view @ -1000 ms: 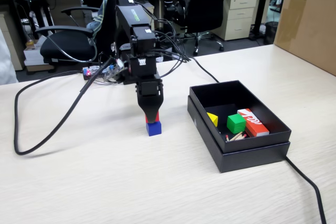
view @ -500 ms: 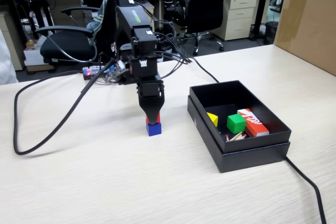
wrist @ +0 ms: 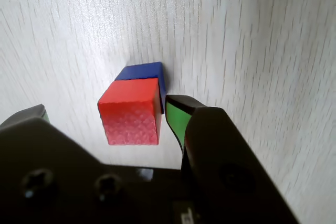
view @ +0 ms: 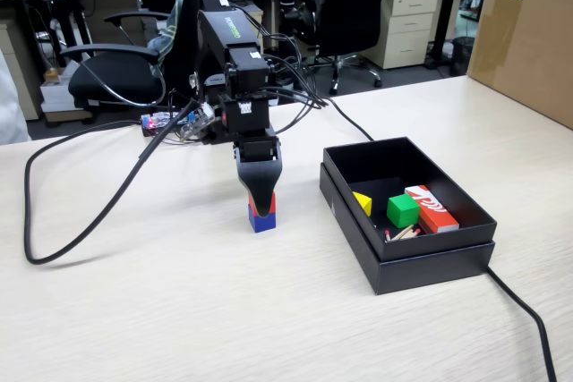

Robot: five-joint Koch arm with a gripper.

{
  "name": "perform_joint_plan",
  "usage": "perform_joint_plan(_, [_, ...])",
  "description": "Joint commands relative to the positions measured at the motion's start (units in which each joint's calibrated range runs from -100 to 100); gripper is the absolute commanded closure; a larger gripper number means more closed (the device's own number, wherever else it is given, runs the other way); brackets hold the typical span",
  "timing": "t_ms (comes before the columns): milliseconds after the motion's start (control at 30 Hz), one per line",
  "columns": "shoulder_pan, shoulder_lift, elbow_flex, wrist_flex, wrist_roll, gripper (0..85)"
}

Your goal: Put the red cube on top of the blue cube

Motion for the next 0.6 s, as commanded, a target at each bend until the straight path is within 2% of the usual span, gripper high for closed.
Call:
perform_joint_plan(0, [0.3,-11.0,0.6,1.6,-0.2,38.8])
perform_joint_plan(233, [1.6,-43.6,-7.9,1.6,-0.1,37.4])
perform_joint_plan(433, [2.1,-66.9,-29.5,1.7,-0.5,37.1])
perform_joint_plan(567, [1.1,-76.4,-46.4,9.5,-1.8,36.2])
